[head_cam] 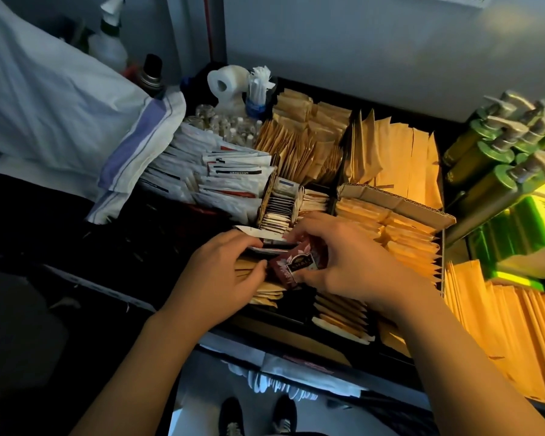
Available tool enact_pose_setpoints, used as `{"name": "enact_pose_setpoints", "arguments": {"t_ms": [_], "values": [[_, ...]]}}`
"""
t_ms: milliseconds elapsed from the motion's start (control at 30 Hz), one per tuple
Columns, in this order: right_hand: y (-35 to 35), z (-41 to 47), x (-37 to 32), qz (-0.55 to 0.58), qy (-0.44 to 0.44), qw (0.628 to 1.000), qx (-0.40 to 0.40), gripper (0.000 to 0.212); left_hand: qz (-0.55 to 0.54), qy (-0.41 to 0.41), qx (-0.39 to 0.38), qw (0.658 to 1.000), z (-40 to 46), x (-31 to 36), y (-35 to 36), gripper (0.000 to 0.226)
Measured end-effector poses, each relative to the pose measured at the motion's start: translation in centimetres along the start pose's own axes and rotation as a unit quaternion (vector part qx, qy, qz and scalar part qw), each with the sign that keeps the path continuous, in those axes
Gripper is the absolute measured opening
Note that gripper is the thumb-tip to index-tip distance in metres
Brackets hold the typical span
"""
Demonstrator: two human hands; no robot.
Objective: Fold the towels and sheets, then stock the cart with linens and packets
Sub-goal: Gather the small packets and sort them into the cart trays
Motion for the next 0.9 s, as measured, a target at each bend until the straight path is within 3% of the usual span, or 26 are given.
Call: {"name": "enact_pose_setpoints", "arguments": {"t_ms": [167,433,667,767,900], "values": [[-1.6,0.0,1.1,0.014,0.006,1.000,0.016,0.030,0.006,-0.020,-0.026,0.999,0.3,-0.3,0.5,0.044],[-3.2,0.2,0.5,0.058,-0.034,0.997,0.048,0.014,0.009,0.043,0.030,0.999,0.5,3.0,-1.3,0.046],[-4.7,1.1,-2.5,0.124,-0.099,0.983,0.095,0.015,-0.010,0.107,0.118,0.987,0.9,5.0,-4.2,0.020],[-5.1,2.0,-3.9,0.128,-0.109,0.978,0.121,0.020,-0.015,0.107,0.156,0.982,0.9,4.6,-7.0,0.016],[-4.6,4.3,-6.0,0.126,-0.099,0.976,0.146,0.009,-0.019,0.087,0.160,0.983,1.2,2.3,-10.8,0.012]]}}
Point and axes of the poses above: each hand's wrist, its own z-axis towards the middle knuckle, its own y-axis out of the palm, x = y × z, the point moved 7 cm from there along z, towards the middle knuckle, and after that the axes turned 6 degrees about -z, right-handed, at the moved point
